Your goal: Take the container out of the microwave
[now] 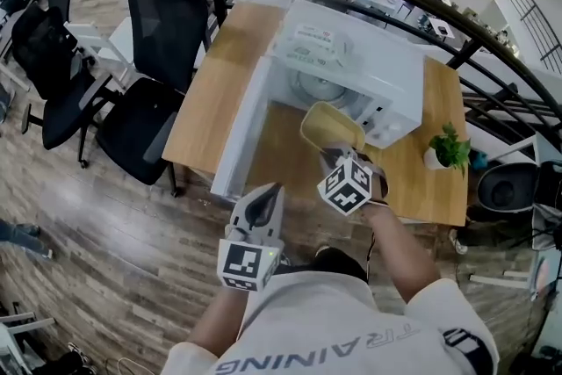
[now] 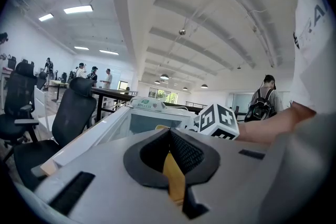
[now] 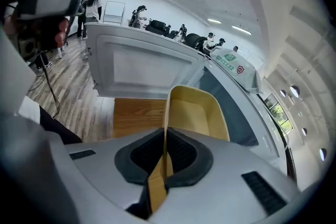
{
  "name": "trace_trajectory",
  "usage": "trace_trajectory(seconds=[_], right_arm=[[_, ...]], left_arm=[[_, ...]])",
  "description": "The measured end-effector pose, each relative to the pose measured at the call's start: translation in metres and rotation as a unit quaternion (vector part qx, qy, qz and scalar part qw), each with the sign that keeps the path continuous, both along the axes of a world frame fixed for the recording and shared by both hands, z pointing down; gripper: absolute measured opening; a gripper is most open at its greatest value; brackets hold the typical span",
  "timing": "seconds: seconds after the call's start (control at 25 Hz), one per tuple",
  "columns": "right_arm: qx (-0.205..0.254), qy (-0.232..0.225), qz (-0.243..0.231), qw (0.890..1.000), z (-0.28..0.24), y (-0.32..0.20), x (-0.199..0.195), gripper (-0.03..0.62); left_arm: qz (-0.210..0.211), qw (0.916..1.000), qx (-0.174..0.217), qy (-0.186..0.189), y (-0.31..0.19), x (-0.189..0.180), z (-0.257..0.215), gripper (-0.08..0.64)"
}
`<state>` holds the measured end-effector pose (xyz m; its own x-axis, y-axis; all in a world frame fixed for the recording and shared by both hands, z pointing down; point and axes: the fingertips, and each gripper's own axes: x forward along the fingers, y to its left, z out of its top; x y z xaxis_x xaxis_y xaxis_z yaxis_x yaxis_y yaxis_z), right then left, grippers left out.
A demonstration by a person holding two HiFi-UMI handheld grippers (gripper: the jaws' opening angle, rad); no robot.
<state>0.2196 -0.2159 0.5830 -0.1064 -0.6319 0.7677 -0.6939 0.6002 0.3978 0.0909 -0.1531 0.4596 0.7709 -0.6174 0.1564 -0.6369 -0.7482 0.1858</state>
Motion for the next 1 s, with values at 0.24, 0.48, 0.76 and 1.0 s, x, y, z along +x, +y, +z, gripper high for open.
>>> trace_trajectory(seconds=[0.24,0.48,0.76,1.0], right_arm=[[0.004,-0.009,0.001,1.000,-0.018,0.035,0.014,0.035],[0.009,0.003,-0.011,1.000,-0.028,0.056,0.027,0.035],[0.008,0.009,-0.021,1.000,-0.041,0.076,0.039,0.034],[0.011,0.002,-0.028,1.000,-0.068,0.100,0.045,0.034]], left_arm=[[0.004,1.0000,0.006,-0.006,0.008,0.014,-0.006,0.032],[0.001,0.9999,0.008,-0.012,0.018,0.028,-0.012,0.031],[-0.009,0.9996,0.014,-0.022,0.019,0.040,-0.015,0.032],[-0.011,0.9994,0.020,-0.024,0.020,0.050,-0.018,0.031]])
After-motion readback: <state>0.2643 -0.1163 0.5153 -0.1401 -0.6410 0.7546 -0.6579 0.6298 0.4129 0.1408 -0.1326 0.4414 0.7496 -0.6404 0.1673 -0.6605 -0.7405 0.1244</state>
